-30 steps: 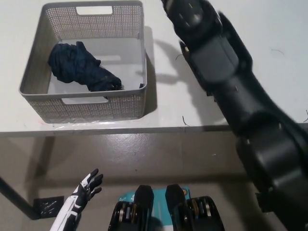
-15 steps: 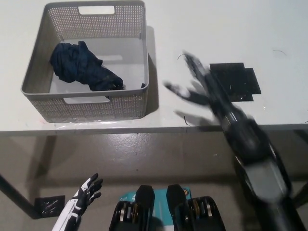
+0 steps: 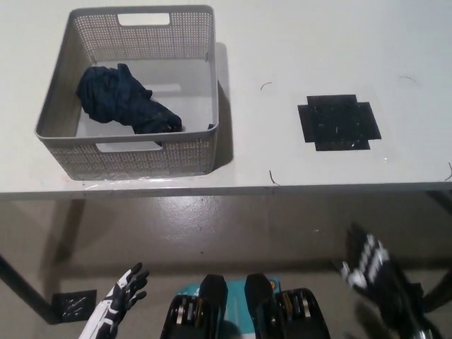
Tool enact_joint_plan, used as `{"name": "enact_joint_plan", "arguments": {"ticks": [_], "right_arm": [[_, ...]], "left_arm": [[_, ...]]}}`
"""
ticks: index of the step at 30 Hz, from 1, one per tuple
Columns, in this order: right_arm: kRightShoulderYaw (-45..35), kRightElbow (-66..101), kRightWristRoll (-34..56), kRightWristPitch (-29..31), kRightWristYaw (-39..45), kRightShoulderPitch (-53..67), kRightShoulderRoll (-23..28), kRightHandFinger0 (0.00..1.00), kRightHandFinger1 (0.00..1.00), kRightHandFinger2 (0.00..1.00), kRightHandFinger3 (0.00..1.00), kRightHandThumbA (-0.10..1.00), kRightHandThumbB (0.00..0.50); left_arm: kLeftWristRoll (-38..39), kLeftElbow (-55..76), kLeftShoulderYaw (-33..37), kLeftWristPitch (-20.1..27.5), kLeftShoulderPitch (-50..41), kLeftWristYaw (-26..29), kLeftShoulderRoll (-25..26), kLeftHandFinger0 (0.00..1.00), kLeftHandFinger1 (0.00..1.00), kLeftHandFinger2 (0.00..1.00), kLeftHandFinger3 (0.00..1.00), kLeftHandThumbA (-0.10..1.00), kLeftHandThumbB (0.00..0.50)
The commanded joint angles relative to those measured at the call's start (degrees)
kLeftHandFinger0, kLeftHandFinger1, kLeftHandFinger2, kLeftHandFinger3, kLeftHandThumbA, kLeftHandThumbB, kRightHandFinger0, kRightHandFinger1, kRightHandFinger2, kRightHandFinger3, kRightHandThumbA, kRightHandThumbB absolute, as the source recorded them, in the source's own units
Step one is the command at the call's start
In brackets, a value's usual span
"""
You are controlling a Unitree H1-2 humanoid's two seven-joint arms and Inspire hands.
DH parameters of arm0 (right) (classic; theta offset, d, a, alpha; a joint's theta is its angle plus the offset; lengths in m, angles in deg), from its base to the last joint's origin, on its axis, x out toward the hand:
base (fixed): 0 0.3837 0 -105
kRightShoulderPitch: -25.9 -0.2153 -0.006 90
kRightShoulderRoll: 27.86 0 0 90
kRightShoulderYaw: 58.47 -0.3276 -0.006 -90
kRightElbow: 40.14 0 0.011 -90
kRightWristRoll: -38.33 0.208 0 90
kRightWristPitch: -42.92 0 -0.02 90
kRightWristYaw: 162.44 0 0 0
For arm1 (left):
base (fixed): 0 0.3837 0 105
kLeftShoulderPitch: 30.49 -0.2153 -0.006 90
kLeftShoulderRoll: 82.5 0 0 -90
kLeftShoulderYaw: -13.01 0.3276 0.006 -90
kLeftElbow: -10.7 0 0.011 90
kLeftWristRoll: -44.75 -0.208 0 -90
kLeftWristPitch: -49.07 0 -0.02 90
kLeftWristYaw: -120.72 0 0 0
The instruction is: Use the right hand to pick up a umbrella on the right side and place it into a container on the lft side
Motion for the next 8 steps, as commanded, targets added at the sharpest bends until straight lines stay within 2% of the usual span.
{"name": "enact_joint_plan", "arguments": {"ticks": [1, 4, 8], "right_arm": [[-1.82, 1.37, 13.53, 12.51, 10.75, 3.43, -0.16, 1.0, 1.0, 1.0, 1.0, 1.0, 0.468], [-1.41, -0.07, 12.24, 12.77, 10.02, 2.21, -0.18, 1.0, 1.0, 1.0, 1.0, 1.0, 0.451], [-1.27, -0.76, 11.87, 12.67, 9.79, 1.48, 0.21, 1.0, 1.0, 1.0, 1.0, 1.0, 0.477]], "left_arm": [[2.3, 1.55, -1.38, 1.99, 0.52, -0.43, 0.64, 1.0, 1.0, 1.0, 1.0, 1.0, 0.041], [2.95, 1.46, -1.77, 2.3, 0.91, -0.52, 0.76, 1.0, 1.0, 1.0, 1.0, 1.0, 0.037], [2.47, 1.85, -1.82, 1.75, 1.06, -0.19, 0.59, 1.0, 1.0, 1.0, 1.0, 1.0, 0.039]]}}
